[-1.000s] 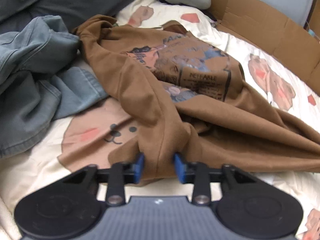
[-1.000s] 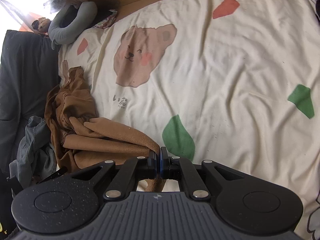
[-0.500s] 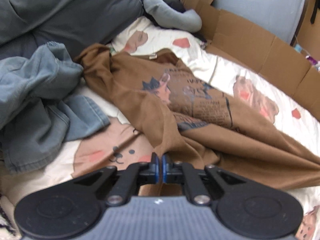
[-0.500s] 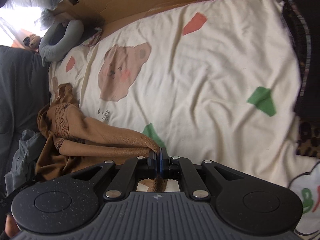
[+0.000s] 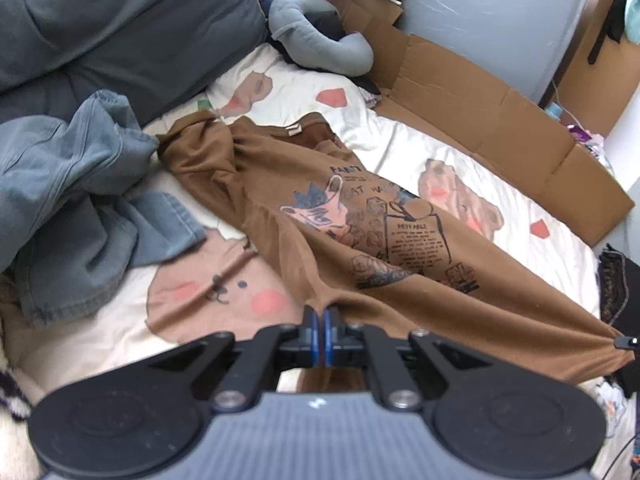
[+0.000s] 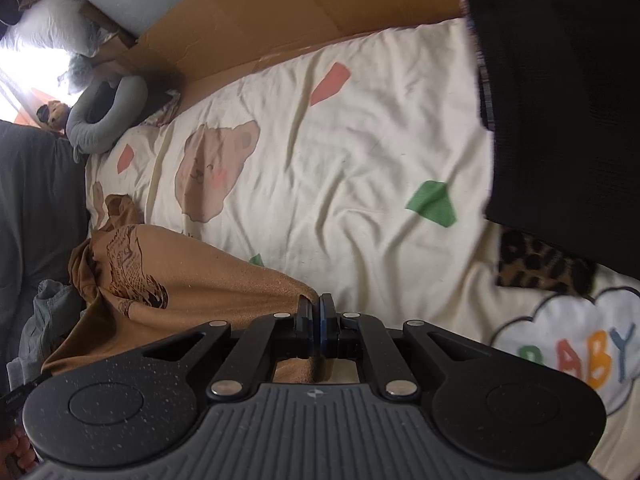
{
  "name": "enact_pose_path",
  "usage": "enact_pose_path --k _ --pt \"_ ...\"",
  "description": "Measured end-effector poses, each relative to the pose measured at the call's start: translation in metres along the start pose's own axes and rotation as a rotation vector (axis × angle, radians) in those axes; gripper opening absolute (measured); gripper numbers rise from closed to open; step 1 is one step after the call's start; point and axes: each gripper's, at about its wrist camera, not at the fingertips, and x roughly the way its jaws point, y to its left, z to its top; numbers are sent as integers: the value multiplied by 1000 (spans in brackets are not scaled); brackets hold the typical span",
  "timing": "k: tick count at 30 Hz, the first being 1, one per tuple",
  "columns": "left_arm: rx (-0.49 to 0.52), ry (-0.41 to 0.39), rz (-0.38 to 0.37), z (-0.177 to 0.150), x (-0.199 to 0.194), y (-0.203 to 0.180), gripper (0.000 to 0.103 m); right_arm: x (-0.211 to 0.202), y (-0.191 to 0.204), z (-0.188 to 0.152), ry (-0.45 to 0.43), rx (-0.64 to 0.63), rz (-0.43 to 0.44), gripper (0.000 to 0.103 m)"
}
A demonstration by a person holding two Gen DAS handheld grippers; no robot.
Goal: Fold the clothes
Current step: 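Pull the T-shirt apart with both grippers and lay it flat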
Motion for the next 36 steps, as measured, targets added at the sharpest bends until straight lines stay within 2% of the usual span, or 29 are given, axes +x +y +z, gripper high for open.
enact_pose_path --k 13,22,26,28,36 --pt "23 88 -94 -38 -36 -13 3 -71 -46 -32 -48 64 -85 0" --pt "47 167 -130 -71 -47 -17 3 -103 -68 -65 -17 91 -138 0" --pt "50 199 -113 -82 -51 -10 3 -106 -68 -79 18 76 -162 1" --pt "40 209 -94 -86 -53 -3 3 -108 -71 -81 17 76 -203 4" --pt "36 315 -15 -94 -52 21 6 -102 -72 -80 20 91 -186 8"
